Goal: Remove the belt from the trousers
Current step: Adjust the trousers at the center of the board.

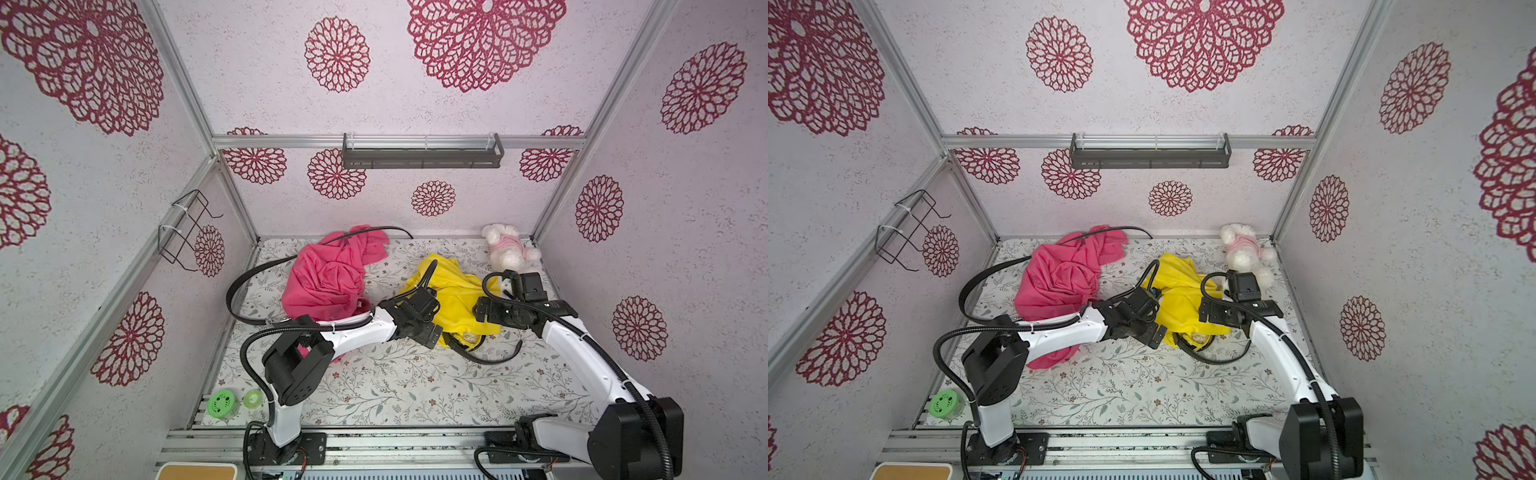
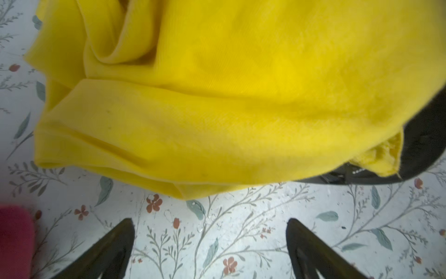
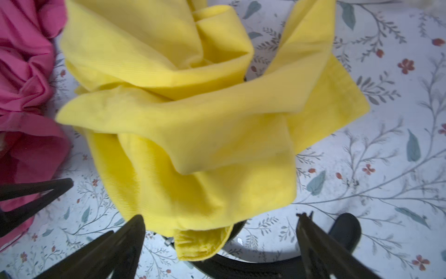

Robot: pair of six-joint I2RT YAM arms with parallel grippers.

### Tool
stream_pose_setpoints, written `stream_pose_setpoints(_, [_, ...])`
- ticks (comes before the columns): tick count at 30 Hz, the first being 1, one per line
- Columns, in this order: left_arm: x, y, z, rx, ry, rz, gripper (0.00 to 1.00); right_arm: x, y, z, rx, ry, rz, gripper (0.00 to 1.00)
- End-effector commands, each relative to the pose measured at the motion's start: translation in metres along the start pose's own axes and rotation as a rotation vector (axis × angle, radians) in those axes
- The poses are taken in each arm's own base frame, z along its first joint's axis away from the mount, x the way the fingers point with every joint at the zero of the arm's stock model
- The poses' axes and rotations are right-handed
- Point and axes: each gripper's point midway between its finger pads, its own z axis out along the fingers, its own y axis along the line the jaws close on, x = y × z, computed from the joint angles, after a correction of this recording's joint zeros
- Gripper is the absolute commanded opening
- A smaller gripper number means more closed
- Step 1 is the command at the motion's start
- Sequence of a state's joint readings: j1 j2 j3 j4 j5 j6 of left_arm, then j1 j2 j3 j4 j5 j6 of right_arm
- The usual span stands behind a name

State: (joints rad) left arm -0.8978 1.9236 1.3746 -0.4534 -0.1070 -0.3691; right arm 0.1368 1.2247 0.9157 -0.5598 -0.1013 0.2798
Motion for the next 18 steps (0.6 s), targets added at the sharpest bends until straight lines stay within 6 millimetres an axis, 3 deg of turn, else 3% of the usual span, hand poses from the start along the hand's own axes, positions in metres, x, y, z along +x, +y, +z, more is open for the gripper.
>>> stream_pose_setpoints(1, [-0.034, 0.003, -0.013, -0.021, -0.098, -0.005, 1.00, -0.009, -0.012, 0.012, 0.011, -0.039, 0.019, 0.99])
stream_pose_setpoints(5, [-0.029, 0.008, -0.020, -0.036, -0.101, -0.007, 1.00, -0.026, -0.002, 0.037, -0.111, -0.104, 0.026, 0.99])
stream_pose_setpoints(7, [-0.024, 0.012, -0.023, -0.051, -0.101, -0.011, 1.00, -0.041, 0.015, 0.038, -0.217, -0.163, 0.009, 0.87])
stream_pose_setpoints(9, [-0.017, 0.018, -0.027, -0.069, -0.097, -0.014, 1.00, -0.053, 0.028, 0.035, -0.289, -0.187, 0.008, 0.66])
stream_pose_setpoints(12, [-0.009, 0.025, -0.032, -0.092, -0.098, -0.025, 1.00, -0.068, 0.045, 0.020, -0.357, -0.203, 0.007, 0.15])
stream_pose_setpoints(13, [-0.007, 0.027, -0.033, -0.099, -0.101, -0.030, 1.00, -0.071, 0.052, 0.012, -0.379, -0.212, -0.002, 0.03])
stream_pose_setpoints(18, [-0.005, 0.036, -0.043, -0.121, -0.122, -0.055, 1.00, -0.087, 0.108, -0.031, -0.467, -0.248, -0.123, 0.00])
